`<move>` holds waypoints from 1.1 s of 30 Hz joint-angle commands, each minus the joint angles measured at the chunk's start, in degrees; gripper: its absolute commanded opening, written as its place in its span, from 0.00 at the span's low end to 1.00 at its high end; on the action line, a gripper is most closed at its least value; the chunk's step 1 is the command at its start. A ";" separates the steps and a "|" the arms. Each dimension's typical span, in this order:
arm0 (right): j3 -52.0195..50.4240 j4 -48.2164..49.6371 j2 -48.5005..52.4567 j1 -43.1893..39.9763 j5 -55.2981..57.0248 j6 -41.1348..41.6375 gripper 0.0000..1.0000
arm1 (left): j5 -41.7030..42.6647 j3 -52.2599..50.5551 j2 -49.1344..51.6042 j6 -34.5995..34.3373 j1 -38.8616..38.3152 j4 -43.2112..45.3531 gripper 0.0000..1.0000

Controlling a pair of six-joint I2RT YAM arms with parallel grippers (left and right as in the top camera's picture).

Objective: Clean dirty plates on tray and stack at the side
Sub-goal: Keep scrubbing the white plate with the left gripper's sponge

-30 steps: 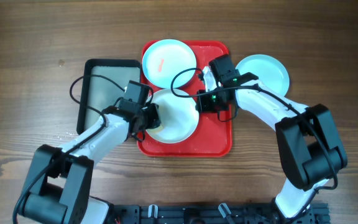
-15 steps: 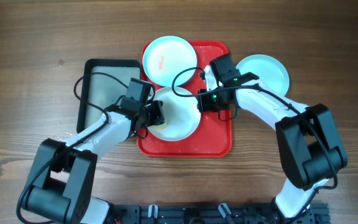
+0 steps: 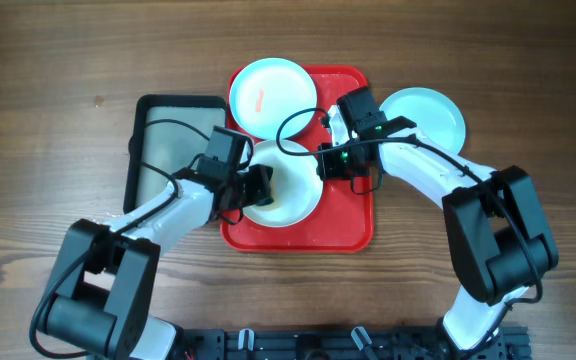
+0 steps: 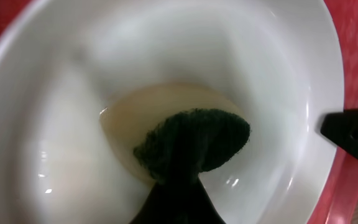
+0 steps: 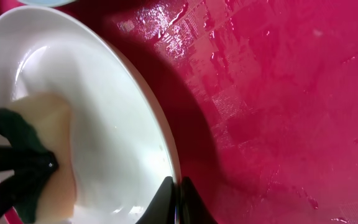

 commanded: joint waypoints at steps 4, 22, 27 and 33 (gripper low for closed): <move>-0.59 0.52 1.55 0.68 -2.89 0.42 0.04 | 0.09 -1.77 2.54 -0.79 -3.96 1.40 0.04; -0.59 0.57 1.55 0.68 -2.91 0.42 0.04 | -1.60 -1.77 2.54 -4.00 -8.46 5.92 0.04; -0.59 0.59 1.55 0.68 -2.91 0.44 0.04 | -1.62 -1.77 2.54 -4.00 -9.90 8.41 0.04; -0.59 0.57 1.55 0.68 -2.89 0.42 0.04 | -1.62 -1.75 1.33 -3.96 -9.70 13.44 0.04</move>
